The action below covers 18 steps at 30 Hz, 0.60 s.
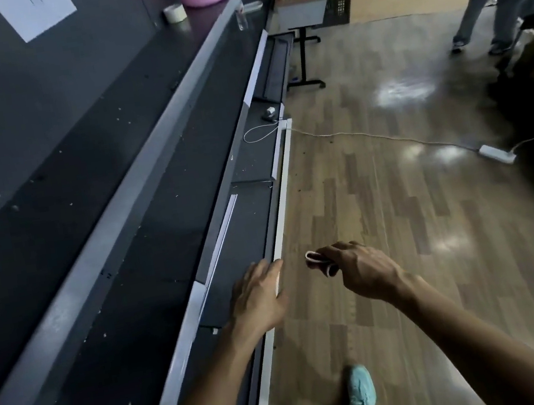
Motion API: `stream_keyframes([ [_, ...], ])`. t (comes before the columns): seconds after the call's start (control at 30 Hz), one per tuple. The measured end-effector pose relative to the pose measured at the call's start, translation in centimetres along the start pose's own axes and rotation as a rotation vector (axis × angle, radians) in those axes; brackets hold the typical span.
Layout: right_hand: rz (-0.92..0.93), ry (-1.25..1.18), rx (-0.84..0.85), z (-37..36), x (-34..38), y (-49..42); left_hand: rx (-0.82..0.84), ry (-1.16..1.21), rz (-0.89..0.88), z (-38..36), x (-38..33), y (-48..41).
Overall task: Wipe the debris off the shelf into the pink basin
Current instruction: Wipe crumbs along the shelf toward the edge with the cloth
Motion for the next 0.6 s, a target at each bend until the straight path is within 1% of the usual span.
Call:
stream_keyframes([
  [0.23, 0.022, 0.018, 0.01, 5.1, -8.1, -6.6, -0.029, 0.069, 0.052, 2.9, -4.5, -9.7],
  [0.37, 0.018, -0.025, 0.05, 6.6, -12.0, -9.7, 0.0, 0.103, 0.079, 2.9, -5.7, -14.7],
  [0.47, 0.007, -0.048, 0.06, 7.9, -14.5, -12.2, 0.01, 0.101, 0.066, 3.4, -6.1, -18.8],
  [0.6, -0.034, 0.009, 0.042, 9.1, -17.8, -17.3, 0.019, 0.116, 0.02, 4.7, -6.4, -25.2],
])
Point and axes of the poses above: each hand's wrist, its own y-axis away from the middle knuckle, its own z-axis out of the back of the hand, x = y × z, the point moved 1 cm from there along -y, towards the middle knuckle, and after that the axes turned 6 degrees about x, right-handed, at the moved point
